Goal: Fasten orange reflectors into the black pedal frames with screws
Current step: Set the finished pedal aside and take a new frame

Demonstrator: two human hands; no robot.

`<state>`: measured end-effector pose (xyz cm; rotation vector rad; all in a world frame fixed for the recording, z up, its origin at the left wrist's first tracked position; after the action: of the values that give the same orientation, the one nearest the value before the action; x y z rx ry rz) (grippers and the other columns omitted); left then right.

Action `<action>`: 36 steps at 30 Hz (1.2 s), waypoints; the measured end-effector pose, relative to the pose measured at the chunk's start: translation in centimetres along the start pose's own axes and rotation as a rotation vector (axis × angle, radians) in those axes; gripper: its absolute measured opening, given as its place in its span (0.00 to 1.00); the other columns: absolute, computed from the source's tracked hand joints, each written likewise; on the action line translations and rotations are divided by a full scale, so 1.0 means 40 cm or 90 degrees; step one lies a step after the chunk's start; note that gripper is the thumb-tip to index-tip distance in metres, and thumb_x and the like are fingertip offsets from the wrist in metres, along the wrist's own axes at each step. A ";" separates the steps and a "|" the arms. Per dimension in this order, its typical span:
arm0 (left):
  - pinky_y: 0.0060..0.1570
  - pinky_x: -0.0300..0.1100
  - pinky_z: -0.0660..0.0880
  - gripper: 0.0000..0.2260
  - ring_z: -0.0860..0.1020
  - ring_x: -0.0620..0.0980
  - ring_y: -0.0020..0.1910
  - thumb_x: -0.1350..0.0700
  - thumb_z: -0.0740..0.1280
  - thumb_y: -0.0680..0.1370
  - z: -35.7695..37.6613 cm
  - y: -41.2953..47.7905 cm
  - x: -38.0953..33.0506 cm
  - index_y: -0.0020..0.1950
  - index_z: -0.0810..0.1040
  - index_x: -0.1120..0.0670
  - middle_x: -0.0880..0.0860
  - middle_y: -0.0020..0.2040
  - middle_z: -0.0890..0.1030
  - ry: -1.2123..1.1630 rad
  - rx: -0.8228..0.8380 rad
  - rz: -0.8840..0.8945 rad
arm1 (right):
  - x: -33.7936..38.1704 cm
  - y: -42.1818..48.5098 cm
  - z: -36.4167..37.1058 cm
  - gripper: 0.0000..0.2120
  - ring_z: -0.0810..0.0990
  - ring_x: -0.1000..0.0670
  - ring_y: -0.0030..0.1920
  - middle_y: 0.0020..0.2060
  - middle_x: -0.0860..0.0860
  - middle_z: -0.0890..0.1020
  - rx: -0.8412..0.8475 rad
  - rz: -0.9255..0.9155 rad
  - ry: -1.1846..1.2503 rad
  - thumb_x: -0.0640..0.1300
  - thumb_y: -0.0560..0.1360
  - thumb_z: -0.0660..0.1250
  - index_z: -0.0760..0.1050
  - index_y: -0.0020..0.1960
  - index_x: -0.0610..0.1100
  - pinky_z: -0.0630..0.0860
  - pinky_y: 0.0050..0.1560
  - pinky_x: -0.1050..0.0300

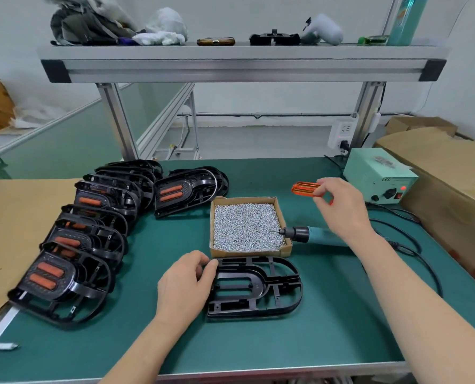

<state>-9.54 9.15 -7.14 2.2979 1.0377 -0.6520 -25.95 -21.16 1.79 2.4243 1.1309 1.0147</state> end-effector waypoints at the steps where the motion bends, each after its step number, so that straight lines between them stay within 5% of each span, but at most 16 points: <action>1: 0.33 0.37 0.67 0.10 0.74 0.40 0.34 0.44 0.66 0.77 -0.001 0.001 -0.002 0.38 0.73 0.45 0.44 0.31 0.76 -0.005 -0.003 0.002 | 0.025 -0.016 -0.007 0.03 0.78 0.42 0.56 0.59 0.47 0.82 -0.009 -0.023 0.020 0.35 0.74 0.71 0.80 0.45 0.41 0.73 0.60 0.47; 9: 0.40 0.47 0.77 0.06 0.76 0.45 0.36 0.53 0.71 0.75 -0.025 -0.013 -0.025 0.41 0.77 0.46 0.44 0.33 0.77 -0.127 -0.062 0.051 | 0.177 -0.148 -0.024 0.06 0.77 0.52 0.59 0.58 0.52 0.83 -0.026 -0.110 0.135 0.34 0.73 0.74 0.80 0.45 0.44 0.62 0.64 0.72; 11: 0.42 0.47 0.77 0.03 0.76 0.45 0.37 0.49 0.70 0.74 -0.032 -0.018 -0.030 0.45 0.78 0.46 0.44 0.36 0.78 -0.161 -0.079 0.070 | 0.198 -0.172 -0.019 0.07 0.77 0.54 0.61 0.58 0.54 0.82 -0.016 -0.108 0.174 0.33 0.73 0.74 0.81 0.45 0.44 0.64 0.64 0.72; 17: 0.57 0.29 0.68 0.21 0.74 0.39 0.54 0.43 0.68 0.73 -0.058 -0.033 -0.066 0.66 0.72 0.40 0.35 0.53 0.76 -0.147 -0.126 0.173 | 0.238 -0.240 0.002 0.08 0.77 0.56 0.62 0.58 0.56 0.82 0.017 -0.115 0.267 0.33 0.73 0.74 0.82 0.45 0.45 0.73 0.63 0.56; 20: 0.62 0.27 0.62 0.28 0.72 0.40 0.60 0.43 0.69 0.73 -0.060 -0.036 -0.080 0.72 0.69 0.42 0.34 0.58 0.74 -0.131 -0.124 0.211 | 0.251 -0.272 0.016 0.08 0.78 0.56 0.62 0.59 0.56 0.82 0.028 -0.126 0.290 0.34 0.73 0.75 0.82 0.45 0.46 0.74 0.64 0.55; 26: 0.64 0.33 0.64 0.28 0.73 0.48 0.59 0.42 0.70 0.74 -0.061 -0.045 -0.103 0.70 0.75 0.54 0.47 0.59 0.78 -0.119 -0.110 0.292 | 0.263 -0.335 0.053 0.09 0.80 0.54 0.63 0.61 0.56 0.82 0.079 -0.155 0.369 0.32 0.73 0.75 0.84 0.47 0.45 0.75 0.64 0.57; 36: 0.63 0.36 0.67 0.21 0.74 0.50 0.57 0.44 0.73 0.74 -0.053 -0.054 -0.117 0.60 0.82 0.56 0.48 0.55 0.81 -0.112 -0.081 0.358 | 0.236 -0.372 0.076 0.09 0.81 0.53 0.63 0.61 0.52 0.82 0.053 -0.161 0.390 0.32 0.73 0.75 0.84 0.50 0.43 0.74 0.66 0.57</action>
<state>-13.56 9.26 -3.25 2.2214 0.3104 -0.5206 -27.92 -4.15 -3.41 1.9943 1.6402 1.7036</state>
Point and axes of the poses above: each hand's wrist, its own y-axis towards the middle knuckle, its own z-axis out of the palm, x = y × z, the point moved 6 cm from there along y, towards the middle knuckle
